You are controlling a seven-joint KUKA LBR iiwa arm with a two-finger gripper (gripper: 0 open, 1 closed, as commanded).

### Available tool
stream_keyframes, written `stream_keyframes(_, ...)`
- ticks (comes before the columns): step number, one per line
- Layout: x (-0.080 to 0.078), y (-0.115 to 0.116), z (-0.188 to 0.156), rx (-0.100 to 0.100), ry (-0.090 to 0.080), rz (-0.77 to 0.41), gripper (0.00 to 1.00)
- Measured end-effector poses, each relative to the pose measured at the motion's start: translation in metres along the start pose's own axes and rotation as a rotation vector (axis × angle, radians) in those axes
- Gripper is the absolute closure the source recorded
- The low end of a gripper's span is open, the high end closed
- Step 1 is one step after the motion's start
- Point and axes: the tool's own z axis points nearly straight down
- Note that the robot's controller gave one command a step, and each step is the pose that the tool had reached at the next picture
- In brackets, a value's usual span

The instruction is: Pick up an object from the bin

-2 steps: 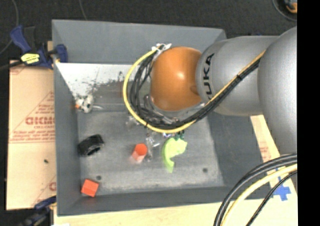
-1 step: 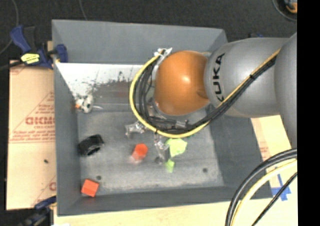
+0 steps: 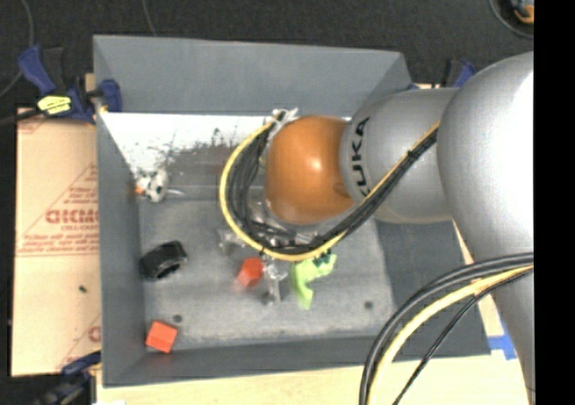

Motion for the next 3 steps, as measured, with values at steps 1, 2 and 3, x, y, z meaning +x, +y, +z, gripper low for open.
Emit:
stream_keyframes(1, -0.0106, -0.0027, -0.0012, -0.003, 0.004, -0.324, 1.00)
stream_keyframes(2, -0.0106, -0.0027, -0.0012, -0.003, 0.004, -0.323, 1.00)
stream_keyframes(3, -0.0096, -0.0022, -0.0039, -0.005, 0.006, -0.323, 1.00)
